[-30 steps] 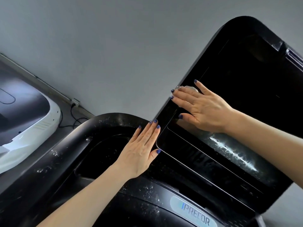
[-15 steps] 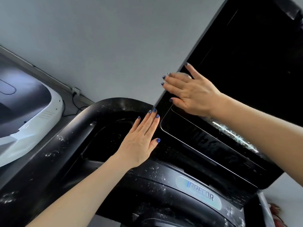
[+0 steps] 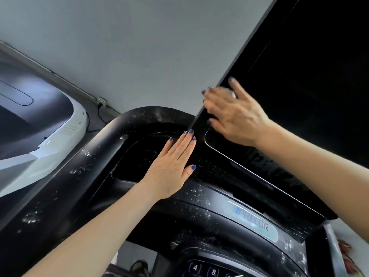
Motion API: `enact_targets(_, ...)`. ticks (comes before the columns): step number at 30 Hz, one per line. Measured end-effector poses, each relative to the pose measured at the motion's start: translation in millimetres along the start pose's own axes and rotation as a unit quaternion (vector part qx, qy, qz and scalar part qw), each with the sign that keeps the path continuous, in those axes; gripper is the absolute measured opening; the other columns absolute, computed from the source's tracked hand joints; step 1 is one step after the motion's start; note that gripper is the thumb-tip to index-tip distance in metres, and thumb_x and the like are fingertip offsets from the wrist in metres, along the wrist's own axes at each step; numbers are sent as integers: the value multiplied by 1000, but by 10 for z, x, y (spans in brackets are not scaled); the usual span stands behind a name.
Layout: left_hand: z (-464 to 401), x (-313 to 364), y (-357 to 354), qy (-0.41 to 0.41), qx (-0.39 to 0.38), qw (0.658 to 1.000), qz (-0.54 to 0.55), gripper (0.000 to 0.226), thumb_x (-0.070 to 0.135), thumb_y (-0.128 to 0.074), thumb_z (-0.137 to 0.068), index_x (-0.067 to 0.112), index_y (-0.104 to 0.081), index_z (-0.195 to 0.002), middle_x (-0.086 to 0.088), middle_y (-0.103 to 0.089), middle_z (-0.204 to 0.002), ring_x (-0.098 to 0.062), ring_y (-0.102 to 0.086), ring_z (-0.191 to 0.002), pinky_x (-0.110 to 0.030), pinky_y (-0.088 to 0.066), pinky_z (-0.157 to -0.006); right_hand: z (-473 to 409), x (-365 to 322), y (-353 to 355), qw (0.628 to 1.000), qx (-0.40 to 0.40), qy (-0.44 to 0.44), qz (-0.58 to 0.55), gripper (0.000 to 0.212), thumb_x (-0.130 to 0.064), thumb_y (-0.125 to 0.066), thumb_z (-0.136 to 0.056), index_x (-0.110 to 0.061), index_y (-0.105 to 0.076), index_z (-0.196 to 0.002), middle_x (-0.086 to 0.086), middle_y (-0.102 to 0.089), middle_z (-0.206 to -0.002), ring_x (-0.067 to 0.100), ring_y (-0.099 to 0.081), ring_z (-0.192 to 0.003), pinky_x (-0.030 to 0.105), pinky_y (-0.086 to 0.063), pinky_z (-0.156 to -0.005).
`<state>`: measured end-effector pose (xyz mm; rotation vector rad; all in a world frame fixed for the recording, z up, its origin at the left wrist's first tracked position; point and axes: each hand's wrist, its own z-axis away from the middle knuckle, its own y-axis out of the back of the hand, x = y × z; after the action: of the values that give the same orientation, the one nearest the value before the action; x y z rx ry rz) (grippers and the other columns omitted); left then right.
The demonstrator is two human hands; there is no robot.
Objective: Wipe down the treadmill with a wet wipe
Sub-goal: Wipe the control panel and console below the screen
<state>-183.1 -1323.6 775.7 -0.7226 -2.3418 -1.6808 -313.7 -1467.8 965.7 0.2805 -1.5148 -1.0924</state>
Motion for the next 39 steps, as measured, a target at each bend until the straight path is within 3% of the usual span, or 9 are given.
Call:
enact_targets(5, 57, 14, 12, 12, -7, 1000, 3, 69, 48, -20, -106, 8, -9, -161, -6, 1, -170, -16, 3, -156, -40, -8, -126, 4, -68, 18, 990, 45, -128, -51, 54, -42, -34, -105, -14, -40, -151, 7, -13, -168, 24, -10, -156, 56, 7, -122)
enact_targets(8, 165, -8, 20, 19, -9, 1000, 7, 68, 47, -21, -106, 7, -14, -161, -7, -4, -170, -18, -2, -157, -40, -8, -126, 105, -386, -100, 994, 37, -94, -52, 58, -44, -30, -104, -17, -36, -154, 9, -11, -169, 25, -10, -156, 58, 5, -123)
enact_targets(13, 360, -69, 7, 32, -44, 998, 18, 66, 47, -21, -106, 8, -20, -159, -6, -9, -168, -18, -6, -156, -42, -11, -126, 109, -585, -233, 999, -14, 48, -12, 67, -50, -18, -102, -14, -36, -155, 9, -35, -161, 25, -24, -152, 55, 6, -124)
enact_targets(20, 598, -89, -29, 47, -75, 996, 22, 67, 51, -13, -104, 13, -18, -160, 1, -2, -167, -11, 2, -155, -33, 2, -123, 428, -596, -321, 993, 18, 112, 18, 66, -48, -23, -102, -18, -21, -160, 4, -10, -168, 19, -8, -156, 47, 13, -124)
enact_targets(24, 733, -120, -72, 52, -86, 995, 20, 65, 51, -14, -105, 14, -17, -158, 1, -6, -167, -11, -1, -154, -36, -3, -124, 683, -673, -418, 995, 0, 97, 38, 67, -46, -25, -101, -14, -22, -160, 5, -12, -168, 19, -6, -156, 45, 13, -124)
enact_targets(29, 817, -123, -47, 47, -75, 996, -26, 61, 46, -23, -106, 10, -35, -154, -6, -27, -163, -18, -17, -152, -42, -13, -122, 507, -1035, -421, 997, -35, 63, 41, 68, -46, -9, -101, -12, -24, -157, 6, -25, -165, 19, -15, -154, 43, 17, -123)
enact_targets(32, 867, -110, -13, 46, -65, 996, -44, 59, 43, -25, -106, 8, -40, -151, -8, -34, -160, -20, -22, -150, -44, -16, -120, 330, -1222, -414, 996, -53, 58, 35, 67, -45, -4, -102, -10, -9, -159, 9, -12, -167, 22, -6, -156, 44, 25, -119)
enact_targets(36, 984, -123, 0, 45, -64, 996, -46, 59, 42, -24, -106, 9, -38, -152, -8, -32, -161, -22, -24, -151, -44, -20, -120, 352, -1217, -371, 997, -67, 33, 18, 69, -45, -9, -102, -9, -23, -159, 10, -21, -166, 24, -13, -155, 46, 17, -123)
enact_targets(39, 1057, -142, -14, 51, -72, 995, -40, 63, 46, -13, -108, 10, -35, -154, -7, -28, -163, -21, -21, -153, -43, -21, -122, 548, -1195, -388, 997, -64, -9, 30, 66, -45, -3, -103, -14, -11, -161, 7, -1, -169, 21, 1, -156, 48, 19, -122)
